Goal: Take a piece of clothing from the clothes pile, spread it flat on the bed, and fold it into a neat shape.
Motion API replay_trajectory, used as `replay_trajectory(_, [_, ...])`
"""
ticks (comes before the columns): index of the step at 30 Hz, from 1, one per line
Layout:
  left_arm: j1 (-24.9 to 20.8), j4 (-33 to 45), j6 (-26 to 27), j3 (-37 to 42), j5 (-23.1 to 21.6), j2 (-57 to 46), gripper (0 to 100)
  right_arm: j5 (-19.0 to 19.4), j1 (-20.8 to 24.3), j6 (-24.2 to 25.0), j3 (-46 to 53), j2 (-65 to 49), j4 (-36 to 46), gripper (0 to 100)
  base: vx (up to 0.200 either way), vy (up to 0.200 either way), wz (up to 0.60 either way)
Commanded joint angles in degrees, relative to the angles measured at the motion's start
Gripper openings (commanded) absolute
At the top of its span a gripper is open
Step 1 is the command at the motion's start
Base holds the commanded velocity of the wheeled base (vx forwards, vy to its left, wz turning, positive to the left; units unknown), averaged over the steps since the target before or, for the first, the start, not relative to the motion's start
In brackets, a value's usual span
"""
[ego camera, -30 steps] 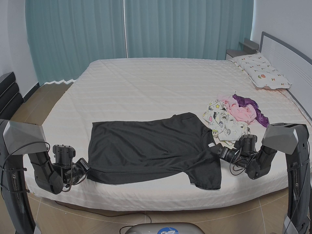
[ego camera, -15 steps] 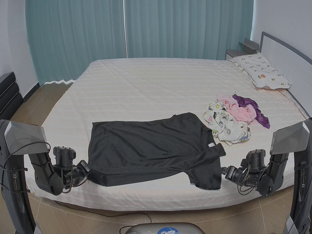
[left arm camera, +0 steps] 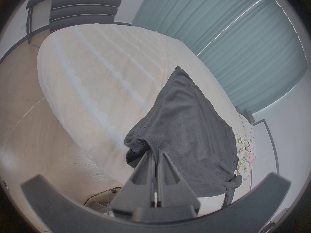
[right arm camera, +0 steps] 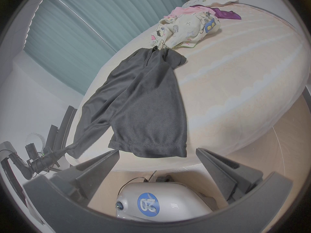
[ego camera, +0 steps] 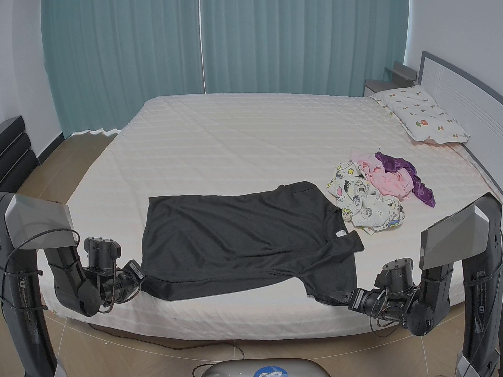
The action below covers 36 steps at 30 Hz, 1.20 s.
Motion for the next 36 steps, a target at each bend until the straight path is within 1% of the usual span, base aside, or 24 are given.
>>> replay_trajectory(1, [0.0,0.0,0.0,0.0,0.0,-0.1,0,-0.3,0.7,0.1,-1.1,1.5,0.0,100,0.000,0.000,0.00])
replay_trajectory(6, [0.0,0.0,0.0,0.0,0.0,-0.1,0,-0.6,0.9,0.1,-1.5,1.6,0.0,100,0.000,0.000,0.00])
replay_trajectory(7, [0.0,-0.1,0.0,-0.1,0.0,-0.1,0,-1.9,1.1,0.0,-3.3,2.6,0.1,100,0.000,0.000,0.00])
replay_trajectory(8, [0.0,0.0,0.0,-0.1,0.0,-0.1,0,-1.9,1.1,0.0,-3.4,2.6,0.4,100,0.000,0.000,0.00])
replay_trajectory(9, [0.0,0.0,0.0,-0.1,0.0,0.0,0,-2.0,1.1,0.0,-3.4,2.6,0.5,0,0.000,0.000,0.00])
replay_trajectory(15, [-0.1,0.1,0.0,0.0,0.0,0.0,0,-2.1,0.9,0.1,-1.9,1.8,0.3,0,0.000,0.000,0.00])
replay_trajectory(16, [0.0,0.1,-0.1,0.0,-0.2,-0.2,0,-2.0,0.6,-0.2,0.4,0.9,0.0,0,0.000,0.000,0.00])
replay_trajectory(21, [0.0,0.1,-0.1,0.9,-2.3,-0.9,0,-1.2,-1.4,0.4,4.1,-2.0,-0.1,0,0.000,0.000,0.00])
replay_trajectory(24, [0.0,0.0,-0.2,1.7,-2.5,-2.3,0,0.2,-2.8,0.5,8.4,-6.1,-0.6,0,0.000,0.000,0.00])
replay_trajectory(26, [0.1,0.1,-0.1,2.5,-2.6,-3.1,0,2.6,-3.8,0.5,11.7,-9.0,-1.5,0,0.000,0.000,0.00])
replay_trajectory(28, [0.1,-0.2,0.0,3.1,-2.6,-3.5,0,3.9,-4.6,0.5,14.0,-11.1,-2.6,0,0.000,0.000,0.00])
replay_trajectory(32, [0.6,-0.1,0.4,3.9,-2.6,-5.5,0,4.6,-5.9,0.4,18.7,-13.3,-4.9,0,0.000,0.000,0.00])
replay_trajectory(34, [1.0,0.1,0.7,4.1,-2.6,-6.1,0,4.9,-5.9,0.4,19.5,-13.5,-5.4,0,0.000,0.000,0.00])
replay_trajectory(36, [1.4,0.1,3.0,5.1,-2.6,-6.7,0,4.9,-5.9,1.1,19.5,-14.3,-5.0,0,0.000,0.000,0.00])
